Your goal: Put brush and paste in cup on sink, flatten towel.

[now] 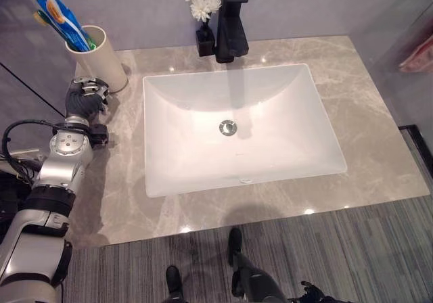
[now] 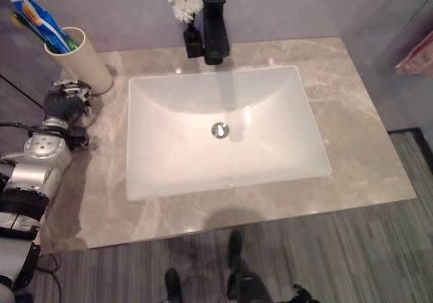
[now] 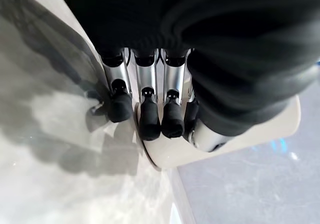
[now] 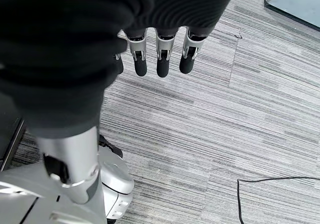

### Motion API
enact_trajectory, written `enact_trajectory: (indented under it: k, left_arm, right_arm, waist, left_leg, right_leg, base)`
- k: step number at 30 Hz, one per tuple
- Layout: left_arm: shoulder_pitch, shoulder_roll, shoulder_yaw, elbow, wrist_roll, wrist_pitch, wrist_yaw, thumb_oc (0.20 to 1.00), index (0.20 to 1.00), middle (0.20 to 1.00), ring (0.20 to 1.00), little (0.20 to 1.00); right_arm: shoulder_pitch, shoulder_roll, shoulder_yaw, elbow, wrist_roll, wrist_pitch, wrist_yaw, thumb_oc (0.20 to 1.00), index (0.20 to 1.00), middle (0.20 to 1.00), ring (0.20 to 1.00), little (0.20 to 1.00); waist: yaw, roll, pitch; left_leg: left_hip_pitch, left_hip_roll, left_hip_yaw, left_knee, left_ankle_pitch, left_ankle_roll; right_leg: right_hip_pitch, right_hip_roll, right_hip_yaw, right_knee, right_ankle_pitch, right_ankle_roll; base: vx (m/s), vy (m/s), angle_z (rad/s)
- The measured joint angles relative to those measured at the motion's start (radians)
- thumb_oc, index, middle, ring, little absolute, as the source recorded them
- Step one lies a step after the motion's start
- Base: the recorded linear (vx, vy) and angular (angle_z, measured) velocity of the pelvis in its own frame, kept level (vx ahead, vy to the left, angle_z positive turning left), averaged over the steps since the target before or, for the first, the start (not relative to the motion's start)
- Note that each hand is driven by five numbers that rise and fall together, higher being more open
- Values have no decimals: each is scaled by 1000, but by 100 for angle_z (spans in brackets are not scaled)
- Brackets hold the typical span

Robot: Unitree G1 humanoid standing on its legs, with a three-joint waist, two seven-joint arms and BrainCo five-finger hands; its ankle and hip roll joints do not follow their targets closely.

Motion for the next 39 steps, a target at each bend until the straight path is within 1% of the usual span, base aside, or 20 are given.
enact_trajectory:
  k: [8, 10, 18, 22, 29, 32, 34, 39]
  left_arm:
    - [-34, 6, -2, 40, 23, -12, 20, 200, 200, 200, 200, 200]
    - [-56, 10, -1, 63, 28, -28, 25, 200, 200, 200, 200, 200]
    - [-71, 13, -4, 63, 38, -27, 28, 200, 200, 200, 200, 200]
    - [-67, 15, 3, 70, 25, -28, 26, 200, 200, 200, 200, 200]
    - [-32, 56, 13, 71, 16, -36, 22, 200, 200, 200, 200, 200]
    - [-10, 92, 25, 72, 16, -37, 23, 200, 200, 200, 200, 200]
    - [-11, 95, 31, 75, 16, -37, 28, 200, 200, 200, 200, 200]
    - [-44, 100, 41, 84, 18, -41, 43, 200, 200, 200, 200, 200]
  right_arm:
    - [0, -2, 2, -4, 1, -2, -1, 1000, 1000, 1000, 1000, 1000]
    - [-1, -2, 1, -5, 14, -2, -1, 1000, 1000, 1000, 1000, 1000]
    - [-7, -2, 7, -7, 18, -3, -2, 1000, 1000, 1000, 1000, 1000]
    - [-19, -2, 23, -14, 18, -3, -2, 1000, 1000, 1000, 1000, 1000]
    - [-24, -2, 23, -26, 18, -11, -2, 1000, 1000, 1000, 1000, 1000]
    - [-27, -4, 22, -28, 18, -21, -2, 1000, 1000, 1000, 1000, 1000]
    - [-27, -4, 22, -27, 18, -21, -1, 1000, 1000, 1000, 1000, 1000]
    - [-28, -15, 22, -39, 19, -23, -2, 1000, 1000, 1000, 1000, 1000]
  waist:
    - [-1, -2, 1]
    - [-1, -2, 1]
    - [-2, -2, 1]
    - [-2, -2, 1]
    - [-2, -2, 1]
    - [1, 0, 2]
    - [1, 5, 5]
    - [0, 6, 6]
  left_leg:
    - [-10, 9, 3, 0, -3, -5]
    - [-25, 9, 3, 0, 0, -10]
    - [-29, 8, 3, 4, 0, -10]
    - [-28, 9, 3, 4, 0, -10]
    - [-29, 7, 8, 3, 0, -10]
    - [-35, 8, 26, 0, 0, -10]
    - [-40, 8, 25, 0, 0, -10]
    - [-66, 8, 25, 0, 1, -10]
  right_leg:
    - [-14, 12, 5, 0, -6, 0]
    - [-29, 15, 5, 0, -4, -2]
    - [-33, 15, 5, 0, 4, -13]
    - [-32, 14, 4, 0, 4, -13]
    - [-38, 16, 11, 0, 3, -12]
    - [-52, 15, 20, 0, 4, -13]
    - [-56, 15, 19, 0, 4, -13]
    - [-82, 15, 18, 0, 7, -15]
  base:
    - [1, -3, -1]
    - [0, 0, 0]
    - [8, 3, 0]
    - [0, 0, 0]
    - [-2, 4, -1]
    - [-11, 17, -9]
    - [0, 0, 0]
    - [0, 0, 0]
